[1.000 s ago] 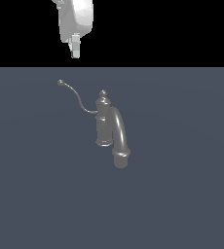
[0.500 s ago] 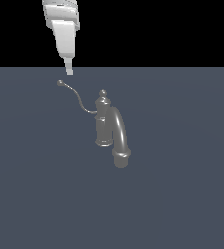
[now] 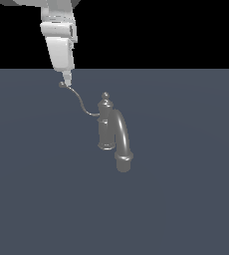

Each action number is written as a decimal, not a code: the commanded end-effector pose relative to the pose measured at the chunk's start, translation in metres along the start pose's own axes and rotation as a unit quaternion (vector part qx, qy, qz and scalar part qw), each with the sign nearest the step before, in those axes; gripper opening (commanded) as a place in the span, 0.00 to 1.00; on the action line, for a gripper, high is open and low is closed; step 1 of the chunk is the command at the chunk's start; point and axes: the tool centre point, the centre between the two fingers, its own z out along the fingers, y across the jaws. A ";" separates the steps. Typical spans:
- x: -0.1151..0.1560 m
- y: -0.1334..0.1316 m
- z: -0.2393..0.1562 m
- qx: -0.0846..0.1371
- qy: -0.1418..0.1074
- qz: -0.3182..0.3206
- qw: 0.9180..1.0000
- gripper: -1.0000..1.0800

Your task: Turn on the faucet by rotating a designated handle.

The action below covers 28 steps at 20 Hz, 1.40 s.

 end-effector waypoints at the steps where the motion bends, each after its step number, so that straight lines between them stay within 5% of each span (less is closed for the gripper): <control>1: -0.001 -0.002 0.003 0.001 0.000 0.006 1.000 0.00; 7: -0.002 -0.002 0.003 0.001 0.000 0.006 1.000 0.00; 28: -0.001 0.061 0.003 0.001 0.000 0.007 1.000 0.00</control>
